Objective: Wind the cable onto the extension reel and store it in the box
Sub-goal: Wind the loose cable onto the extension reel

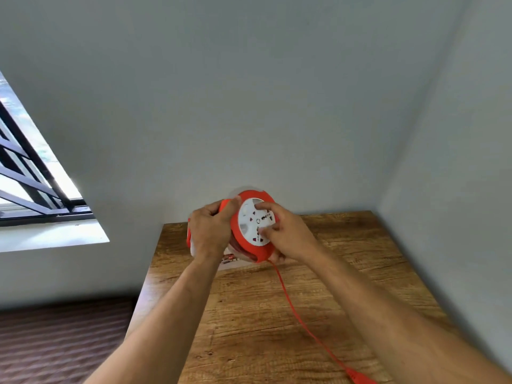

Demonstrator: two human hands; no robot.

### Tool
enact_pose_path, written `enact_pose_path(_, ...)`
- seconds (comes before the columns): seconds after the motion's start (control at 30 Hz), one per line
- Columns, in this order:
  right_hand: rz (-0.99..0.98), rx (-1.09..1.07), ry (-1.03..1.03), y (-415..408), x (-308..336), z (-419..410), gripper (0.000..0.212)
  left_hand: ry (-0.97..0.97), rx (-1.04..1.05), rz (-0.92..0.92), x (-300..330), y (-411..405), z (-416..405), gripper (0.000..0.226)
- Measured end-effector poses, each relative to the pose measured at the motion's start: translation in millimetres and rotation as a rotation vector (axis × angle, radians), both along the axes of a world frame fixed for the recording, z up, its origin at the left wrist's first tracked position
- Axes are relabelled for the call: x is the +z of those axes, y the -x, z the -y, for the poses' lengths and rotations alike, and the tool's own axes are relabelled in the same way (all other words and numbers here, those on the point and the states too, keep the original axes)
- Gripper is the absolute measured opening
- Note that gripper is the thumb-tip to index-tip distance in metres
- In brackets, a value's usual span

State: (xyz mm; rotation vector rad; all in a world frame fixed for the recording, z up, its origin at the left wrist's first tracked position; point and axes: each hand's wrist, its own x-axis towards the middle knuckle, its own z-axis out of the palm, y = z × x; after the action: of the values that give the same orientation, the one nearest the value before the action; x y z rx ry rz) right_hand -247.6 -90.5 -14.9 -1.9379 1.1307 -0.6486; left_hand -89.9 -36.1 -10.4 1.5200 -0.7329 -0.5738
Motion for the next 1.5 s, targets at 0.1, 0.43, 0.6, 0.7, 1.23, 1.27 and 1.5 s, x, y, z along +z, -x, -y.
enact_pose_path(0.1,-0.332,0.174,0.699,22.8,-6.3,11.2,0.055,0.021,-0.016,-0.074,4.1,-11.1,3.1,0.029)
enact_pose_path(0.43,-0.639,0.815,1.277,28.3,-6.8,39.4,0.064,-0.261,-0.394,0.190,17.9,-29.1,12.9,0.024)
enact_pose_path(0.6,-0.706,1.038,1.265,17.7,3.1,40.3,0.067,-0.456,-0.521,0.256,24.4,-30.5,21.3,0.033)
enact_pose_path(0.7,-0.716,1.097,1.235,13.5,7.4,31.1,0.073,-0.581,-0.586,0.263,24.1,-33.7,23.7,0.037)
enact_pose_path(1.23,-0.683,1.105,1.284,7.0,-15.5,19.5,0.073,-0.675,-0.727,0.227,8.4,-35.4,27.5,0.033)
enact_pose_path(1.27,-0.679,1.039,1.270,8.3,-18.8,19.1,0.073,-0.639,-0.682,0.209,7.3,-36.7,26.1,0.031)
enact_pose_path(1.5,-0.544,0.321,0.890,2.4,-40.1,-13.7,0.062,-0.334,-0.395,0.147,-5.1,-27.1,9.3,0.021)
